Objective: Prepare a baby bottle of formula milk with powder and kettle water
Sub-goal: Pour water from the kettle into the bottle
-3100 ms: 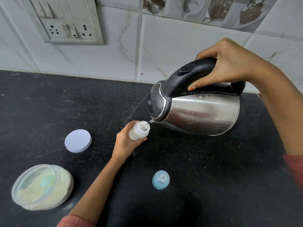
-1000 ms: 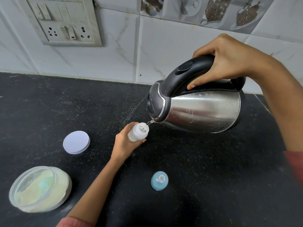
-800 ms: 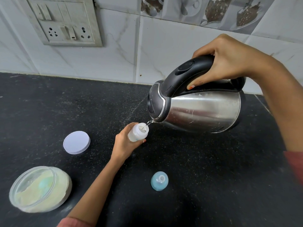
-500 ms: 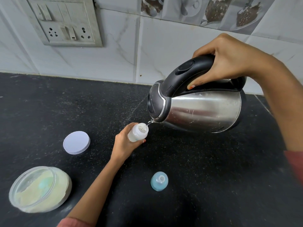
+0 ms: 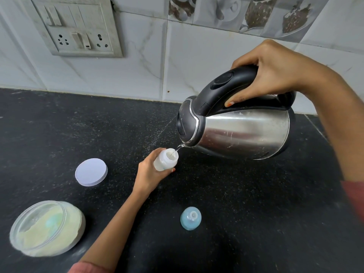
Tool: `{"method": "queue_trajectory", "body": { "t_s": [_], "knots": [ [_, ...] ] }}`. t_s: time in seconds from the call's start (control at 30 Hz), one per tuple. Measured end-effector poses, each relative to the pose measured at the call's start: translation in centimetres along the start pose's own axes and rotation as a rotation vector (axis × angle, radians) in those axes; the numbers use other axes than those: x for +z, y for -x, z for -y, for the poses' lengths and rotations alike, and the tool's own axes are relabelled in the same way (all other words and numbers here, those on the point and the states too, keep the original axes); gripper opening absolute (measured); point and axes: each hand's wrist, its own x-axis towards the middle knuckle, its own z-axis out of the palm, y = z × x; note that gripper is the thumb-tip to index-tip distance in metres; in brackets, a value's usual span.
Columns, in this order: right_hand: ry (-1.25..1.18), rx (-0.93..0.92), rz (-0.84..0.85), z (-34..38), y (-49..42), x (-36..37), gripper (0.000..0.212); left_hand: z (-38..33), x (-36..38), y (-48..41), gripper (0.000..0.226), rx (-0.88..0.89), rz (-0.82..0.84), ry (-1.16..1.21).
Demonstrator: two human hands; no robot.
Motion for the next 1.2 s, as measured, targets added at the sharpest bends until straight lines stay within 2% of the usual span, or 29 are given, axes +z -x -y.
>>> {"method": "queue_trajectory", "body": {
  "t_s": [0.47, 0.6, 0.7, 1.0, 1.2],
  "knots": [
    [0.003, -0.004, -0.029, -0.2, 0.1, 0.1, 0.05, -0.4, 0.0, 0.1, 0.059, -0.002, 0.003, 0.028],
    [-0.031, 0.021, -0.028, -0.4, 0.2, 0.5, 0.04, -0.4, 0.1, 0.2, 0.058, 0.002, 0.005, 0.029],
    [-0.062, 0.038, -0.048, -0.7, 0.4, 1.1, 0.042, -0.4, 0.2, 0.2, 0.057, -0.001, 0.004, 0.031],
    [-0.238, 0.16, -0.137, -3.1, 2.3, 3.4, 0.033, -0.5, 0.4, 0.2, 0.059, -0.023, 0.008, 0.105],
    [-0.488, 0.267, -0.32, -5.6, 4.8, 4.9, 0.037, -0.3, 0.8, 0.1, 0.061, -0.058, 0.009, 0.186]
  ]
}}
